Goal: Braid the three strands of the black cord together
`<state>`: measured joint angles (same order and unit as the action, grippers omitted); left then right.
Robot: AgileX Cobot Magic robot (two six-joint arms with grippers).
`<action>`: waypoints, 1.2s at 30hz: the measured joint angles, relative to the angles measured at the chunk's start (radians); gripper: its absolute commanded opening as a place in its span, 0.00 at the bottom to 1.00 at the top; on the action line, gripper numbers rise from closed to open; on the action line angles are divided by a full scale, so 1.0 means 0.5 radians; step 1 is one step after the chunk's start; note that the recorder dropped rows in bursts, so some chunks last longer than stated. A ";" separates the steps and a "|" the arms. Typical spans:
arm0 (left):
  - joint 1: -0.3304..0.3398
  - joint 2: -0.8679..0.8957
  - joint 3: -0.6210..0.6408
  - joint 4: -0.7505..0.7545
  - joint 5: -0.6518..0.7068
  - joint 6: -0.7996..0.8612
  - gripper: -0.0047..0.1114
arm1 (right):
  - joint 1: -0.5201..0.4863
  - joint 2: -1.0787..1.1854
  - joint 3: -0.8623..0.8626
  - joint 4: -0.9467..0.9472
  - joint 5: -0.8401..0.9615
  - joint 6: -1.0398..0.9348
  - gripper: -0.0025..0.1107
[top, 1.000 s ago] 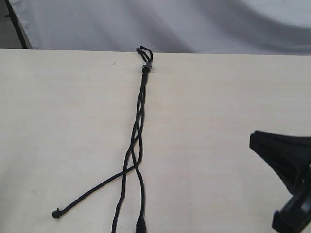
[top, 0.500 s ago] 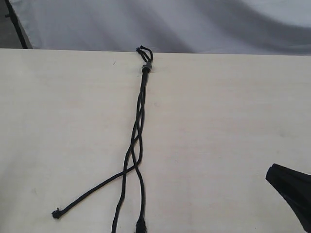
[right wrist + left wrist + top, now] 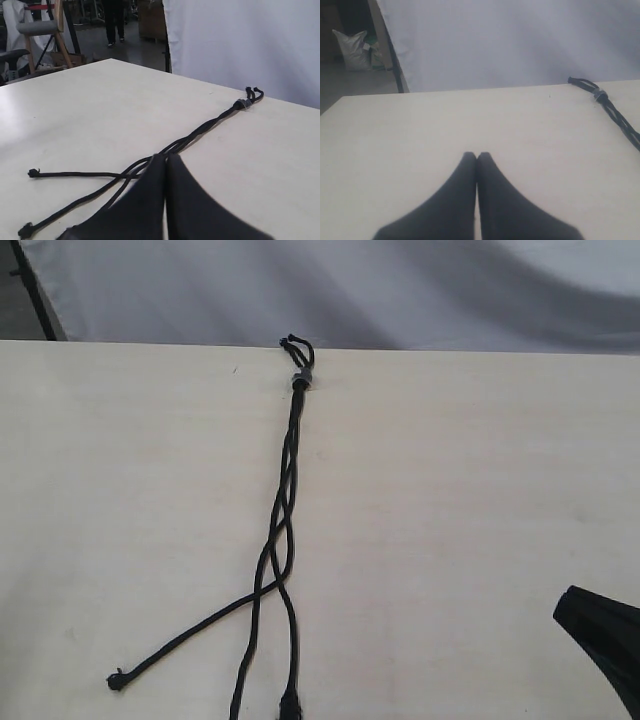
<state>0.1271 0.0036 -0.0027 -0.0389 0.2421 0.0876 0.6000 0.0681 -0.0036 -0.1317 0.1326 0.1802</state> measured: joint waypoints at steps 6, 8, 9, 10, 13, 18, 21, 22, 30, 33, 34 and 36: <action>0.000 0.000 0.000 0.000 0.000 0.000 0.04 | -0.816 -0.122 0.000 0.006 -0.185 0.011 0.03; 0.000 0.000 0.000 0.000 0.000 0.000 0.04 | -1.066 -0.122 0.000 0.006 -0.210 0.011 0.03; 0.000 0.000 0.000 0.000 0.000 0.000 0.04 | -1.160 -0.122 0.000 0.006 -0.210 0.011 0.03; 0.000 0.000 0.000 0.000 0.000 0.000 0.04 | -1.191 -0.122 0.000 0.006 -0.201 0.011 0.03; 0.000 0.000 0.000 0.000 0.000 0.000 0.04 | -1.250 -0.122 0.000 0.006 -0.145 0.019 0.03; 0.000 0.000 0.000 0.000 0.000 0.000 0.04 | -1.255 -0.122 0.000 0.006 0.041 0.019 0.03; 0.000 0.000 0.000 0.000 0.000 0.000 0.04 | -1.255 -0.122 0.000 0.091 0.104 -0.030 0.03; 0.000 0.000 0.000 0.000 0.000 0.000 0.04 | -1.255 -0.122 0.000 0.130 0.114 -0.068 0.03; 0.000 0.000 0.000 0.000 0.000 0.000 0.04 | -1.255 -0.122 0.000 0.338 0.176 -0.378 0.03; 0.000 0.000 0.000 0.000 0.000 0.000 0.04 | -1.255 -0.122 0.000 0.345 0.176 -0.396 0.03; 0.000 0.000 0.000 0.000 0.000 0.000 0.04 | -1.255 -0.122 0.000 0.345 0.176 -0.400 0.03; 0.000 0.000 0.000 0.000 0.000 0.000 0.04 | -1.255 -0.122 0.000 0.345 0.179 -0.405 0.03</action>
<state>0.1271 0.0036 -0.0027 -0.0389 0.2421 0.0876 -0.0273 0.0071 -0.0036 0.0406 0.2221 -0.0222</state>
